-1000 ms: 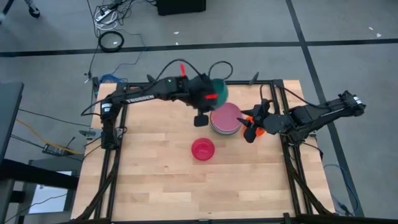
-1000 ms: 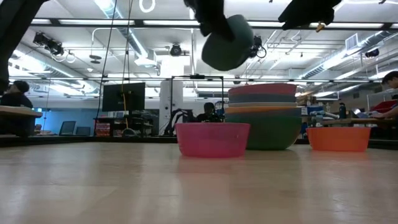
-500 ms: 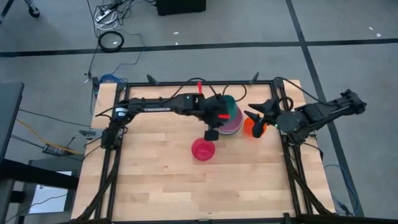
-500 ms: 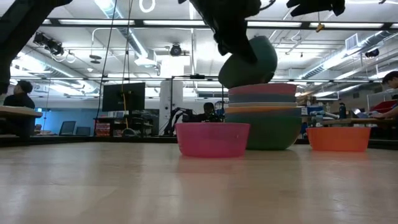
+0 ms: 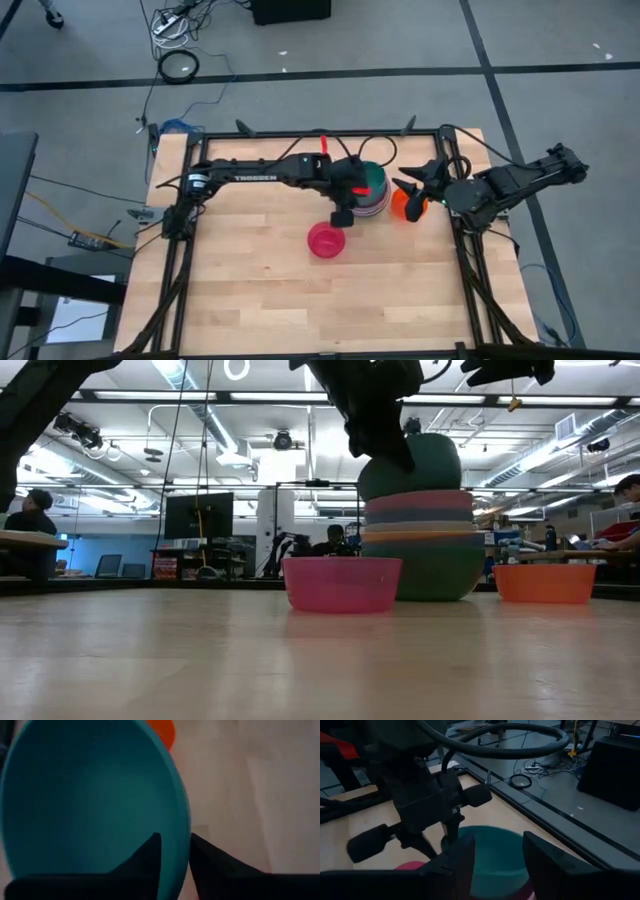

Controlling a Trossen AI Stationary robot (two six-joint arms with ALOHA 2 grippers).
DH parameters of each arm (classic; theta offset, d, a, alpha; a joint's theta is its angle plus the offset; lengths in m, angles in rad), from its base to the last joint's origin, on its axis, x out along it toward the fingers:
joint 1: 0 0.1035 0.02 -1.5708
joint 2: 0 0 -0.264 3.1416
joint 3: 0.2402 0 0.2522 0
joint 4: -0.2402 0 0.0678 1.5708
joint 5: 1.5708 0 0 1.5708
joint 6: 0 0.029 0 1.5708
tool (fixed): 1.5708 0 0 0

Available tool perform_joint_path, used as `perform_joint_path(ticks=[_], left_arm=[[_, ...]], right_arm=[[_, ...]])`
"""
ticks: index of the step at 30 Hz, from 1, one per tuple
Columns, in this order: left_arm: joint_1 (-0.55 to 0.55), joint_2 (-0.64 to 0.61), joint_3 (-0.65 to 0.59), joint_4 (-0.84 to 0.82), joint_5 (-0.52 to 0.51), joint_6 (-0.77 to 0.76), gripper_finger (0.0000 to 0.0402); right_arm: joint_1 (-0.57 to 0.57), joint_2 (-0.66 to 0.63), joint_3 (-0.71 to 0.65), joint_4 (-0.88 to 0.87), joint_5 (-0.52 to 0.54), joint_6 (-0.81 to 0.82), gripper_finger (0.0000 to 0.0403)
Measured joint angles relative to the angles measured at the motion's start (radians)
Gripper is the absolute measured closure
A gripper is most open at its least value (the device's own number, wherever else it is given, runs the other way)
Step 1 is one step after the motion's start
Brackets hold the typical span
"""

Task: Nest bowls inside each other
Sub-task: Stack the dark green bowl on top of the pink bowl

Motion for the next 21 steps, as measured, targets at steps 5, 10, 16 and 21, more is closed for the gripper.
perform_joint_path(ticks=[5,10,16,21], left_arm=[[0.0,0.0,0.009,-0.003,0.099,-0.037,0.0275],[-0.004,0.0,0.009,-0.035,0.112,-0.057,0.0271],[-0.005,-0.004,0.009,-0.121,0.112,-0.058,0.027],[-0.005,-0.004,0.009,-0.13,0.113,-0.06,0.027]], right_arm=[[0.0,0.0,0.0,-0.003,0.0,-0.001,0.0247],[0.0,0.0,0.0,-0.004,-0.001,-0.001,0.0247],[-0.001,0.0,0.0,-0.012,0.0,-0.001,0.0247],[-0.001,0.0,0.0,-0.016,0.0,-0.001,0.0247]])
